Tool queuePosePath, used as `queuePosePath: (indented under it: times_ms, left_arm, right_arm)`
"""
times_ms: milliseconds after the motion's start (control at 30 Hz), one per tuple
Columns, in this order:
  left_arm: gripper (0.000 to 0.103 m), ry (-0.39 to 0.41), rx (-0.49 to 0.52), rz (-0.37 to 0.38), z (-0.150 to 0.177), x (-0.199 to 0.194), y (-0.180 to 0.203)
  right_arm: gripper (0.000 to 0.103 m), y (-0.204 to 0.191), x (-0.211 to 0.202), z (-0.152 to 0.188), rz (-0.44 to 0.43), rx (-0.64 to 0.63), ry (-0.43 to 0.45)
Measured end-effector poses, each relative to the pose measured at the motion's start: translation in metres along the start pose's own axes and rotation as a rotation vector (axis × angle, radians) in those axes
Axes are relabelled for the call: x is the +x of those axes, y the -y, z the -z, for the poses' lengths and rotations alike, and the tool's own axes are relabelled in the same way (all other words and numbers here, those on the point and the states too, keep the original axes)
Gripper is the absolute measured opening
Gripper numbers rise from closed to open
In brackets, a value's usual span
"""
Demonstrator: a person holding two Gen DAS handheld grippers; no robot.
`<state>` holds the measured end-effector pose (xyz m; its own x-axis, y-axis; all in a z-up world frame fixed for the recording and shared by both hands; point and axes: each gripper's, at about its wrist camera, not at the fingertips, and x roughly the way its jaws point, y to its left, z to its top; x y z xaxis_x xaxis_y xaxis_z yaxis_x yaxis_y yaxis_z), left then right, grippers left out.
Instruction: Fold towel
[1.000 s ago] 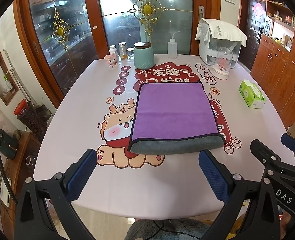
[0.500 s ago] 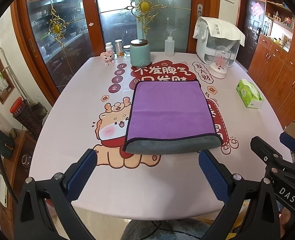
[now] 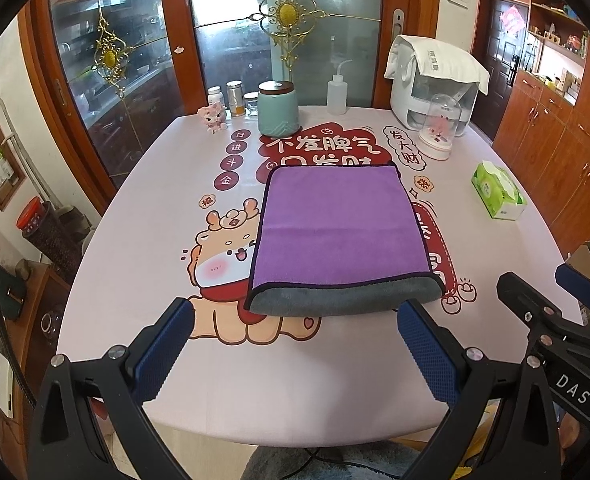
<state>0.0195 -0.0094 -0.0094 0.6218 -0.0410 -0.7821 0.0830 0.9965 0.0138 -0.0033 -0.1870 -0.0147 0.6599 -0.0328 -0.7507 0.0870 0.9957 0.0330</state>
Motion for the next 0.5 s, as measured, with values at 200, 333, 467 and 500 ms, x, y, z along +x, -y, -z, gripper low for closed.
queuePosePath:
  times_ms: [200,333,467,500]
  left_arm:
    - [0.101,-0.005,0.0,0.006,-0.0026,0.0026,0.0006]
    - [0.101,-0.007,0.003,0.002,-0.0032,0.0034,0.0014]
    - [0.101,-0.012,0.003,0.001,-0.0031,0.0047,0.0005]
    - [0.101,-0.014,0.004,0.001,-0.0027,0.0051,0.0001]
  right_arm:
    - [0.088,-0.0018,0.0021,-0.0015,-0.002,-0.006,-0.004]
    - [0.088,-0.002,0.0029,-0.0019,-0.001,-0.001,-0.009]
    - [0.088,-0.0014,0.0046,-0.0029,0.002,-0.002,-0.013]
    - [0.088,-0.0014,0.0046,-0.0029,0.002,-0.002,-0.013]
